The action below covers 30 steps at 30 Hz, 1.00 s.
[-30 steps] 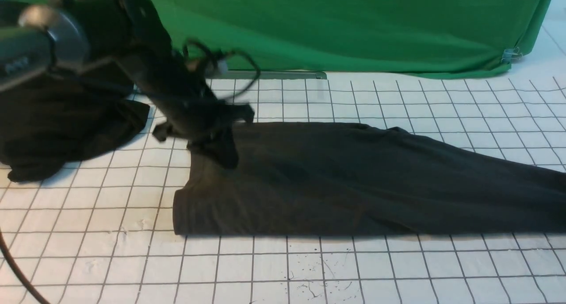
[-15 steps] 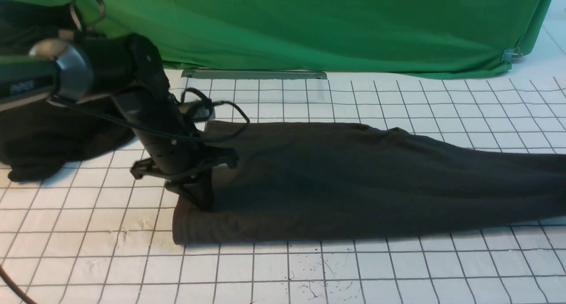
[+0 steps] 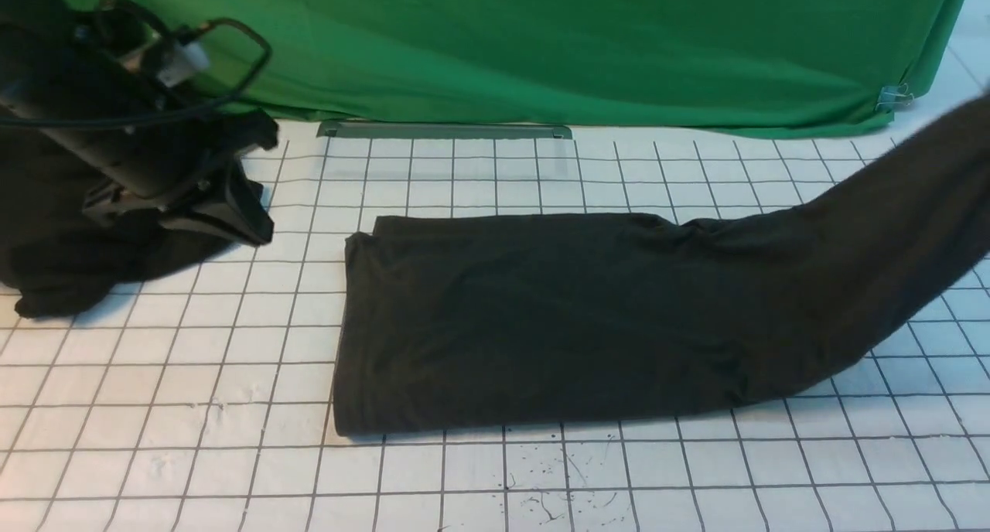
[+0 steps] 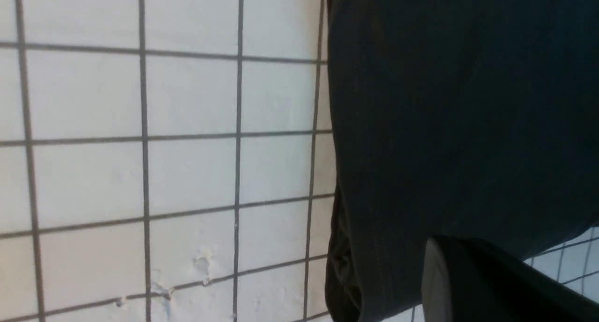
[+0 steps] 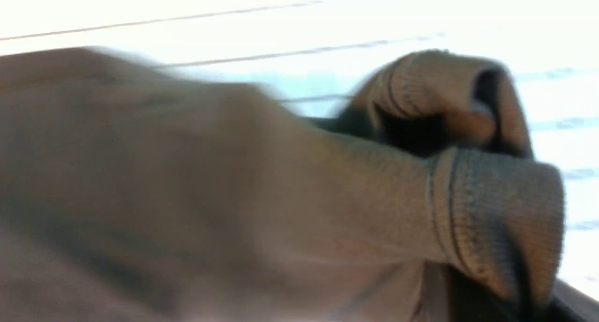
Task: Fold a long-sleeved shirt over a white checkered tablecloth.
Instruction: 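Fold the right end of the dark garment over onto its left end with the right gripper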
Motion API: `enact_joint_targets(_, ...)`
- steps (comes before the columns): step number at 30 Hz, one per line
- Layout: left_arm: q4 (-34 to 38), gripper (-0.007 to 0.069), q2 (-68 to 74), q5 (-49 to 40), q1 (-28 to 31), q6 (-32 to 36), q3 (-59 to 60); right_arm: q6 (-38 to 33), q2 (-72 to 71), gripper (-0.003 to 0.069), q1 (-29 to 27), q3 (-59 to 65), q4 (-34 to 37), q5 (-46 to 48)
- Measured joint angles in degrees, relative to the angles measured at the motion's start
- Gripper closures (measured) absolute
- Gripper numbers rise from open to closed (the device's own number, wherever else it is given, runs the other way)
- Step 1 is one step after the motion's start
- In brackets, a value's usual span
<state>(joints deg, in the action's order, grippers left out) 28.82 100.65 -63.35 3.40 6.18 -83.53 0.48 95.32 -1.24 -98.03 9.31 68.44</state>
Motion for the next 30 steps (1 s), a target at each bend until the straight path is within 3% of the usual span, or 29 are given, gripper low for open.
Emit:
enact_joint_targets(2, 0.67, 0.062, 0.0, 0.42, 0.3, 0.52, 0.0, 1.05, 0.06, 0.0636, 2.79, 0.0, 0.0, -0.64)
enact_joint_targets(4, 1.5, 0.062, 0.0, 1.55, 0.44, 1.29, 0.0, 5.52, 1.29, 0.0629, 12.77, 0.05, 0.26, -4.88)
enact_joint_targets(6, 1.65, 0.062, 0.0, 1.86, 0.44, 1.43, 0.0, 6.84, 2.0, 0.0626, 16.28, 0.05, 0.33, -6.85)
enact_joint_targets(8, 1.95, 0.062, 0.0, 2.19, 0.44, 1.5, 0.0, 9.4, 4.92, 0.0614, 25.4, 0.05, 0.36, -12.65)
enact_joint_targets(11, 2.08, 0.062, 0.0, 2.65, 0.44, 1.72, 0.0, 11.31, 8.66, 0.0603, 32.76, 0.05, 0.56, -19.16)
enact_joint_targets(16, 2.55, 0.062, 0.0, 3.57, 0.44, 1.78, 0.0, 13.68, 16.9, 0.058, 40.66, 0.05, 0.62, -30.55)
enact_joint_targets(20, 2.74, 0.062, 0.0, 3.68, 0.44, 1.78, 0.0, 14.62, 22.29, 0.0513, 44.38, 0.05, 0.64, -38.4)
enact_joint_targets(26, 2.74, 0.062, 0.0, 1.87, 0.44, 1.78, 0.0, 15.44, 25.16, 0.0209, 46.99, -0.19, 0.77, -40.77)
enact_joint_targets(30, 2.69, 0.0613, -0.38, -1.62, 0.44, 1.78, 0.0, 12.72, 20.84, 0.0098, 44.39, -4.1, 0.78, -28.39)
